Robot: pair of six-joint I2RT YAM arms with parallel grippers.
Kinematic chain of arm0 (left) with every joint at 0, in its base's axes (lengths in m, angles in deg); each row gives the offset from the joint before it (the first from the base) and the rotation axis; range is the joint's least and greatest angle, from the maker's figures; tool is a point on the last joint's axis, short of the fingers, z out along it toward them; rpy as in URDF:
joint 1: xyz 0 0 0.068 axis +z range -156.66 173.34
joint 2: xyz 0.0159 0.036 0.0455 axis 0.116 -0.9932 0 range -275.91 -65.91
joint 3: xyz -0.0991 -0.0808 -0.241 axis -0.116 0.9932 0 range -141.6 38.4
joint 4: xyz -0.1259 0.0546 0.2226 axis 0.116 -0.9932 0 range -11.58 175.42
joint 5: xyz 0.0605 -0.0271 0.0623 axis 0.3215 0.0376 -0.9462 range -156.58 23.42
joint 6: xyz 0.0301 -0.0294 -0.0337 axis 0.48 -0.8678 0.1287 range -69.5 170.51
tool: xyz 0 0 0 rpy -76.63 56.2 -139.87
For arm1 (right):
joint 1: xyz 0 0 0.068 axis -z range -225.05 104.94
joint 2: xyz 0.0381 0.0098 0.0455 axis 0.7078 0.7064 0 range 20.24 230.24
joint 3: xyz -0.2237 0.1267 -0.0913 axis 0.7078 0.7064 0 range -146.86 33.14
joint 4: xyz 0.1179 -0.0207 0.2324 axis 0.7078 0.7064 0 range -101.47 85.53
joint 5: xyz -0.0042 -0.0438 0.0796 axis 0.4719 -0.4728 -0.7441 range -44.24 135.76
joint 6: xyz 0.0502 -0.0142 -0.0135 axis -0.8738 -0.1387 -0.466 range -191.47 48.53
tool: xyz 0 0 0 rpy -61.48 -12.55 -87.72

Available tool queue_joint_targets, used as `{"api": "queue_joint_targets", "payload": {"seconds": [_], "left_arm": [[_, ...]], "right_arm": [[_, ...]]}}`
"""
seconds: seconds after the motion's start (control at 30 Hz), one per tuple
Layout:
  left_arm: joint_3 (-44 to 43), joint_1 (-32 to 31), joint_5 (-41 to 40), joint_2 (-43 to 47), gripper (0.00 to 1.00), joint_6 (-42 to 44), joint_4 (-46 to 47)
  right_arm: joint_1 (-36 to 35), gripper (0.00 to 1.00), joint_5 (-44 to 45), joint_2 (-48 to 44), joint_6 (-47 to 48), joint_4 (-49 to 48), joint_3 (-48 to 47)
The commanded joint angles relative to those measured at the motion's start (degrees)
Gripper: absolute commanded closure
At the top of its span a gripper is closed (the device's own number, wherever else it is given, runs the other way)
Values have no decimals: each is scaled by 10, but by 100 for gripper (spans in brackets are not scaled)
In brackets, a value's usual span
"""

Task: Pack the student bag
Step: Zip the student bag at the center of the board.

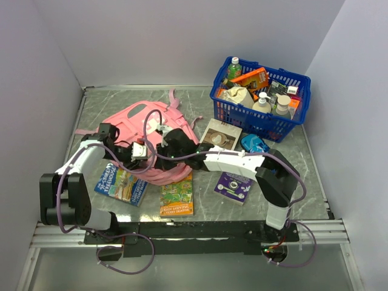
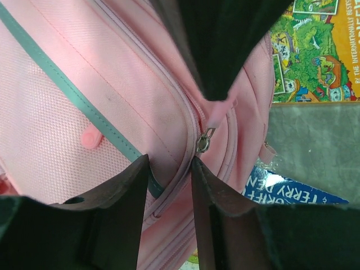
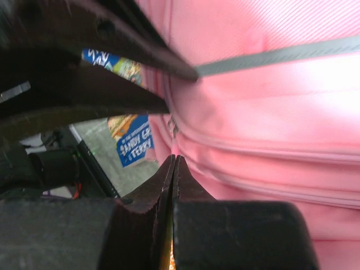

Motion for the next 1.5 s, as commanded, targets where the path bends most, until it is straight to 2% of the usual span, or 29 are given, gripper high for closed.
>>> {"api": "queue_joint_targets", "payload": {"seconds": [0.0,0.07,0.17,0.2,0.23,0.33,0.37,0.43,0.47,0.57,0.77,0.9,1.47], "left_arm": [[7,-22,-24,16,61,-14,55],[2,-26,-24,12,63,-28,62],[-8,-30,-22,7,82,-38,62],[-10,-32,-22,7,94,-38,62],[-11,-32,-21,7,99,-46,64],[-13,-33,-18,10,99,-66,73],[-15,-33,-17,10,99,-67,73],[-17,-33,-11,9,99,-76,74],[-19,-33,-8,9,99,-77,71],[-23,-33,0,11,99,-80,64],[-34,-26,22,5,99,-90,42],[-48,-18,46,-16,99,-77,5],[-69,-15,48,-11,99,-73,-27]], "right_arm": [[14,100,-1,-45,10,-1,3],[13,100,14,-47,23,7,6],[15,100,37,-55,34,14,25],[18,100,43,-56,39,14,30],[24,100,45,-57,39,14,33],[26,100,40,-63,55,2,42],[18,95,44,-67,60,-5,48],[11,72,53,-73,71,-15,54],[8,66,48,-75,77,-33,61],[8,59,25,-76,85,-79,78],[-1,55,-25,-70,92,-166,98],[-5,55,-18,-78,74,-217,126],[-40,57,54,-9,137,-159,66]]}}
